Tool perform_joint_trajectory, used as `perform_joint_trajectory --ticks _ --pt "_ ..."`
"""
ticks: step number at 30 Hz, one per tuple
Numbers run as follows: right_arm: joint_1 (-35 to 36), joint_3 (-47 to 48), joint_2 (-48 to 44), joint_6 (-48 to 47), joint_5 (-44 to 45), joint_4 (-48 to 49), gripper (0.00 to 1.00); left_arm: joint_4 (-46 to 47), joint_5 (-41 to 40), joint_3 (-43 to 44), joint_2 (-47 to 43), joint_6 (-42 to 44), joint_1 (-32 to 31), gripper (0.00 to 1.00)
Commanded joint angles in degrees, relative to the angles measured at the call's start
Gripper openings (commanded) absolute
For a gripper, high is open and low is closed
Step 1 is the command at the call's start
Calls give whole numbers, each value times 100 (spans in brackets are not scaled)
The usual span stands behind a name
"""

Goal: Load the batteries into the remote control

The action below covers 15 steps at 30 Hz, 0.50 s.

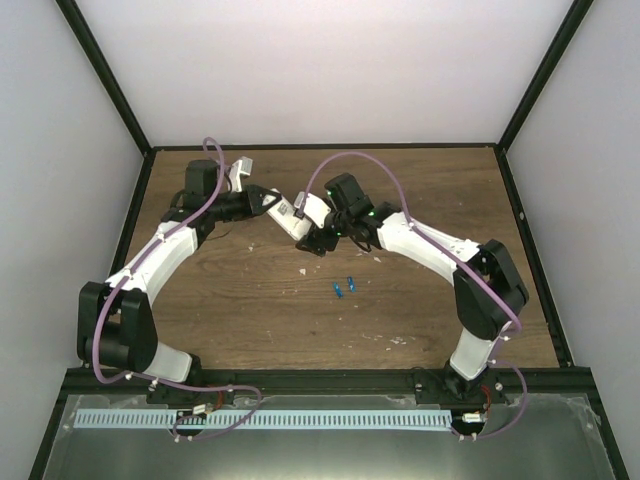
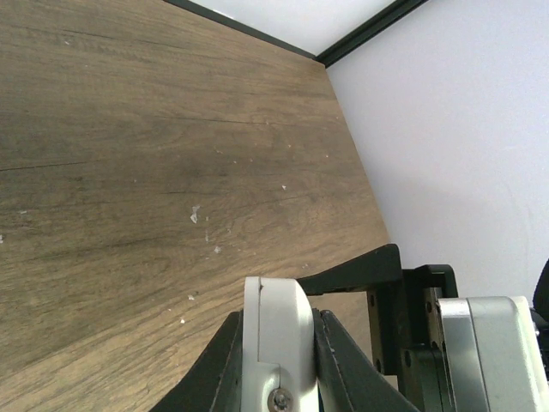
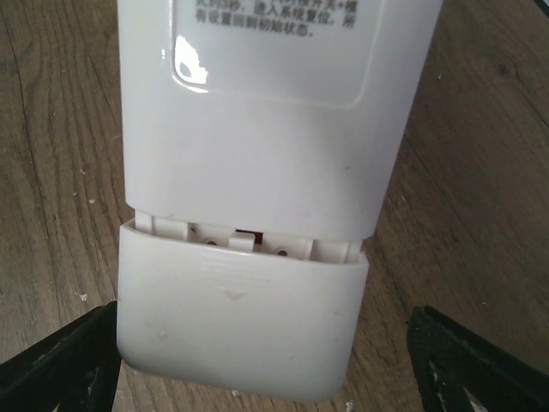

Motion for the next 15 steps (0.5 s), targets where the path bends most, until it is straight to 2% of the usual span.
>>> perform_joint_trajectory --ticks 1,15 --pt "-13 280 58 -55 -117 -18 81 225 85 47 -15 -9 17 0" --pt "-14 358 90 -87 -213 18 67 238 93 55 35 -20 15 0"
